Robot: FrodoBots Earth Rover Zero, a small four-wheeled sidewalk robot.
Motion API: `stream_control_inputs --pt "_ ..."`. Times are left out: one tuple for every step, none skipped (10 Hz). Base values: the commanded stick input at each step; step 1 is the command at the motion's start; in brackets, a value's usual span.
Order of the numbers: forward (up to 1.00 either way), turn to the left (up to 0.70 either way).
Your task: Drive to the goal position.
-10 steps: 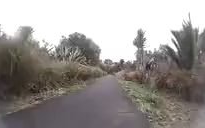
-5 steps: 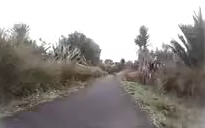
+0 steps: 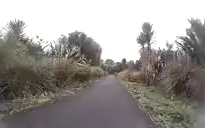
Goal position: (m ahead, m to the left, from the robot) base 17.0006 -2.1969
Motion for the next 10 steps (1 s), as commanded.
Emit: stream_control_inputs --pt "0.85 -0.34" --pt "0.85 -0.34" --pt "0.85 -0.1" --pt "0.85 0.0" --pt "0.85 0.0" --pt "0.85 0.0" --pt "0.85 0.0" --pt "0.85 0.0" --pt "0.85 0.0" --pt "0.85 0.0"
